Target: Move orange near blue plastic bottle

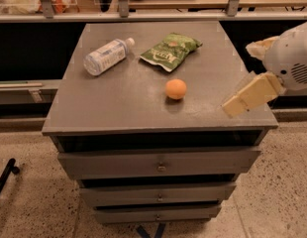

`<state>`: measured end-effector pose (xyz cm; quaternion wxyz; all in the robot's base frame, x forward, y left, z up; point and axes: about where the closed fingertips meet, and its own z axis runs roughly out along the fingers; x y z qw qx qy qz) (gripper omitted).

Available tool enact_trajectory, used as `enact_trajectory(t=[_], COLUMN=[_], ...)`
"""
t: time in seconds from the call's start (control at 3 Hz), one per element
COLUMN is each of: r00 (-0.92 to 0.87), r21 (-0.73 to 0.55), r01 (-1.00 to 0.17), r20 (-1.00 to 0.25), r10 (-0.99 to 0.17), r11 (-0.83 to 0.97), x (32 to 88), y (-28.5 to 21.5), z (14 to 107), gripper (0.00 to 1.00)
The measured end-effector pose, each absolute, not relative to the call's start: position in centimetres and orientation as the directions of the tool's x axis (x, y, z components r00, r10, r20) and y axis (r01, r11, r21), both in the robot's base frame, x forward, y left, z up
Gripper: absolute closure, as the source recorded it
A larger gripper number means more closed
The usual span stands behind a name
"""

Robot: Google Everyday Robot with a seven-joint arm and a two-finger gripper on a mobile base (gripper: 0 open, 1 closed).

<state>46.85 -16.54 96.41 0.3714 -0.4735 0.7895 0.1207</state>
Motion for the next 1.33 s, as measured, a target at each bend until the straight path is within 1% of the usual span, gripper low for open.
enact_trajectory(t=[0.33,0.67,1.0,1.33], r00=[-0.265,-0.225,-0.225,-0.223], r21=[-0.103,-0.086,-0.086,-0.065], r01=[-0.833,-0.850,-0.850,-0.867], r20=[-0.789,-0.832,-0.832,-0.837], r10=[-0.554,-0.507,-0.507,-0.499], r11=[0.544,0.519,0.519,0.495], x=[49.0,51.1,51.1,51.5], y=[-14.6,-12.0,-11.9,-10.0], z=[94.2,92.1,92.1,91.3], gripper=[0.00,0.00,0.00,0.00])
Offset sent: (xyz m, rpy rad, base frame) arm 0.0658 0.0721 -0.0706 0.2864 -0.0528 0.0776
